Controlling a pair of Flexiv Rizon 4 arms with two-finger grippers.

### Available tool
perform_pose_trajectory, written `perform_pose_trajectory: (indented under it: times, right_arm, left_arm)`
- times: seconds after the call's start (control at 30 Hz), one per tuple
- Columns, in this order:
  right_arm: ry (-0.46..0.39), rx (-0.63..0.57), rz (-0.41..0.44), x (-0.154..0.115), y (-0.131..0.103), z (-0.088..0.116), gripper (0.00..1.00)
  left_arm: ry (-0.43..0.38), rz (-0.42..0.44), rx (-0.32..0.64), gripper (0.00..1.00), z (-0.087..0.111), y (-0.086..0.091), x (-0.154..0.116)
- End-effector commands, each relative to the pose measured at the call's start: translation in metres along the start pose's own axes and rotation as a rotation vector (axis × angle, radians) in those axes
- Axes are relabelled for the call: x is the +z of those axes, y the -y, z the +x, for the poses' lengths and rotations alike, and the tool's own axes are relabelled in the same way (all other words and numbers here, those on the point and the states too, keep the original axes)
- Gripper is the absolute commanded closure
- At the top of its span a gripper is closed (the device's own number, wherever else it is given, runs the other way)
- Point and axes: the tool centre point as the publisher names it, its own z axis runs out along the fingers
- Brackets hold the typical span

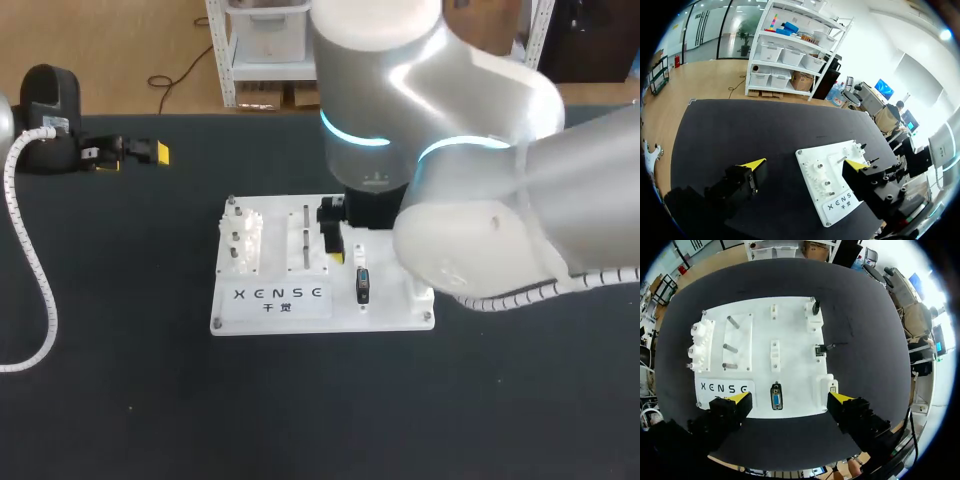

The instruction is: Insert the USB connector, Ethernet cable, and multi-pin plug into their matching sockets one by one.

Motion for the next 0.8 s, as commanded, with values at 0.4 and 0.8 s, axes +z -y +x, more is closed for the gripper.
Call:
perform_pose_trajectory:
  times: [0.4, 0.8]
  right_arm:
    - [-0.078, -0.06, -0.001, 0.031, -0.013, 0.016, 0.0]
    - [-0.072, -0.082, -0.071, 0.047, -0.015, 0.002, 0.28]
  left_arm:
    - [0.0, 0.0, 0.0, 0.0, 0.0, 0.0, 0.0]
    - [0.0, 0.0, 0.0, 0.0, 0.0, 0.0, 0.0]
